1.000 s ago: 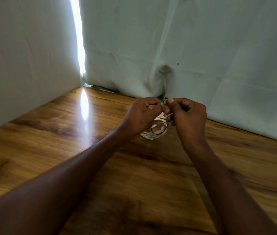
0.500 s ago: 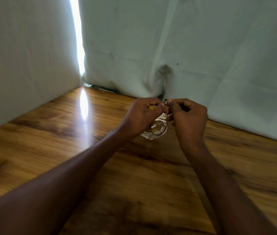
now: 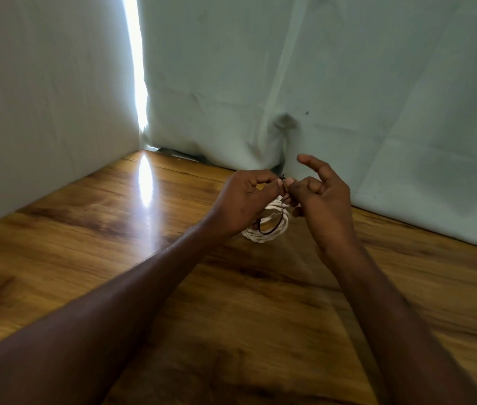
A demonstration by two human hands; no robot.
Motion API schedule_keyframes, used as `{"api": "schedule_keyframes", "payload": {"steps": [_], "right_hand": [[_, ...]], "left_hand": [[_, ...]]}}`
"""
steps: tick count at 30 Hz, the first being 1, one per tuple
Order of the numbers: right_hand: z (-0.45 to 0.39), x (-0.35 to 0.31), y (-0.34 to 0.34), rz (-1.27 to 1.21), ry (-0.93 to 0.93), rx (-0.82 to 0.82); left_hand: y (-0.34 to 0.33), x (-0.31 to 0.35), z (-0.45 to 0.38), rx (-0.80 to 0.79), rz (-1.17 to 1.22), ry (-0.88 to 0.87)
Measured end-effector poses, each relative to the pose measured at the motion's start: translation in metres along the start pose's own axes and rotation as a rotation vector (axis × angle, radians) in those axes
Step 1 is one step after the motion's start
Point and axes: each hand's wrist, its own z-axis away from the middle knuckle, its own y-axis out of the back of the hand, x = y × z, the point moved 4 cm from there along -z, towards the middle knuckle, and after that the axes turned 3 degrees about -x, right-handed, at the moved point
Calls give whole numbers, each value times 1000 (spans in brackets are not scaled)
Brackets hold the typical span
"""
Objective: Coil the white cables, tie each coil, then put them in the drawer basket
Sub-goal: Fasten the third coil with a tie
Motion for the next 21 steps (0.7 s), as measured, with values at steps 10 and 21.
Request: {"api": "schedule_keyframes", "payload": {"steps": [10, 21], "right_hand": [[-1, 2, 0, -56, -164, -83], [-2, 2, 11, -150, -300, -227]], "left_hand": [[0, -5, -3, -45, -14, -23], [-1, -7, -4, -148, 11, -22]]}}
